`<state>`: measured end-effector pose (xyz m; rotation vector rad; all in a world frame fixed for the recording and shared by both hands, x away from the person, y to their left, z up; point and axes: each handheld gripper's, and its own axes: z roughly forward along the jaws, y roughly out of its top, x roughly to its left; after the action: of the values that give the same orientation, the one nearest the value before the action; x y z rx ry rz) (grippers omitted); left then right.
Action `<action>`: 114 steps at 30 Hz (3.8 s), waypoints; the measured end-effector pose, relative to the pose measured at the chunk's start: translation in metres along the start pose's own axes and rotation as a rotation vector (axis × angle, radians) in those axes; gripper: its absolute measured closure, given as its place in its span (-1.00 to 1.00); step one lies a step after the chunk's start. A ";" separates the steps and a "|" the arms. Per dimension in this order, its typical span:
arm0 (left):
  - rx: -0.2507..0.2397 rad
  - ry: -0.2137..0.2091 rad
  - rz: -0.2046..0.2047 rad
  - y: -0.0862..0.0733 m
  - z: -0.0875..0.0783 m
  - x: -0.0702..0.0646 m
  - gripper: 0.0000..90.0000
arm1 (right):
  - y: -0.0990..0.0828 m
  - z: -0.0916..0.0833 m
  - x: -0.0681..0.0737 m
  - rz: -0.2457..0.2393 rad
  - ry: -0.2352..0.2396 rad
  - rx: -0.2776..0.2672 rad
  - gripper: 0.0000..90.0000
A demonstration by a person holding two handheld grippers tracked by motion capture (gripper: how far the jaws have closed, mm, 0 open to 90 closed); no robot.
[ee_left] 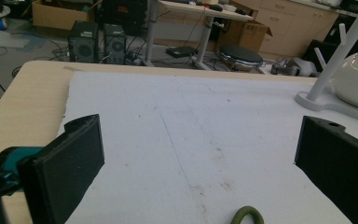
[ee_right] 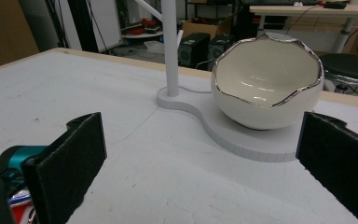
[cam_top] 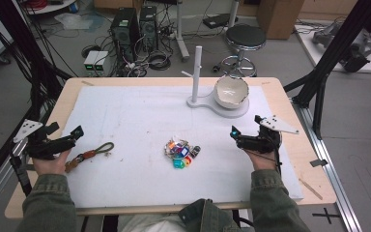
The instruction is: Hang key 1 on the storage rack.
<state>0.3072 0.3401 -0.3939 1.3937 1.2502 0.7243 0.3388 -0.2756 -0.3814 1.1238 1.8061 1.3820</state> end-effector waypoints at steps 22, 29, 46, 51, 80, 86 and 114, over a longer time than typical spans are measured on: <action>0.022 -0.034 -0.017 -0.001 0.002 -0.003 -0.96 | -0.003 0.002 -0.003 0.012 0.005 0.022 -0.99; 0.046 -0.049 -0.012 -0.002 0.006 -0.005 -0.96 | -0.003 0.002 -0.002 0.005 0.009 0.034 -0.99; 0.172 -0.083 0.022 -0.007 0.012 -0.006 -0.96 | -0.005 0.003 -0.002 -0.003 0.016 0.047 -0.99; 0.222 -0.122 0.003 -0.008 0.013 -0.005 -0.96 | -0.005 0.003 -0.002 -0.004 0.018 0.051 -0.99; 0.543 -0.177 0.119 -0.022 0.024 -0.008 -0.96 | -0.007 0.007 0.000 -0.027 0.017 0.071 -0.99; 0.602 -0.174 0.151 -0.028 0.029 -0.012 -0.96 | -0.007 0.007 0.000 -0.031 0.020 0.071 -0.99; 0.651 -0.075 0.305 -0.037 0.022 -0.019 0.44 | -0.007 0.007 -0.001 -0.021 0.025 0.064 -0.99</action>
<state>0.3121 0.3109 -0.4300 2.1568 1.2839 0.4690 0.3431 -0.2745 -0.3899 1.1217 1.8866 1.3402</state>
